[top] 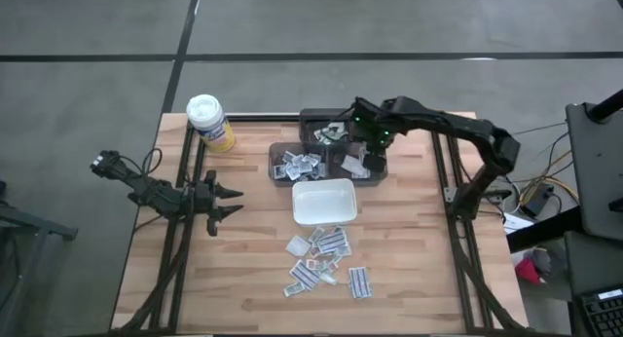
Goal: Pick & Place First Aid Supplies
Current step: Put the blue bandage into the right black bin
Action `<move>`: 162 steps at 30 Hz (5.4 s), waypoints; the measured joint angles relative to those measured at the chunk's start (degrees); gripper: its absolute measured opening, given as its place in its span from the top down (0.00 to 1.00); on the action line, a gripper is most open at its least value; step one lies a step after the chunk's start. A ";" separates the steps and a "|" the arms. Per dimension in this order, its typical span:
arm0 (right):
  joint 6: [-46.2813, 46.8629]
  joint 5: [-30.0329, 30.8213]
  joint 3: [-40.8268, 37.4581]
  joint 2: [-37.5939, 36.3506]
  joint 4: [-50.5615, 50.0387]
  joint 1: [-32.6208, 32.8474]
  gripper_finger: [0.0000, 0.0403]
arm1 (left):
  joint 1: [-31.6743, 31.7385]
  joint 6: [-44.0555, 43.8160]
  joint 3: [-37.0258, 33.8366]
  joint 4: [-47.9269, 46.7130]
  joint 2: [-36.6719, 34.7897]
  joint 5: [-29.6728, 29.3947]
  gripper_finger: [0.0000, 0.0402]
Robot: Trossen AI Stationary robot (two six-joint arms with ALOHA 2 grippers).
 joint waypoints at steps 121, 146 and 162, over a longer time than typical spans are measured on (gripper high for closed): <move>38.20 -15.35 0.28 -12.41 13.18 45.87 0.98 | 0.00 -1.49 -0.43 1.58 0.20 0.04 0.56; 46.91 -21.74 0.09 1.35 8.72 48.68 0.89 | 0.02 -1.46 -0.49 1.69 0.31 0.02 0.56; 46.51 -15.66 0.11 8.88 10.86 52.33 0.70 | 0.02 -1.46 -0.52 1.69 0.33 0.00 0.56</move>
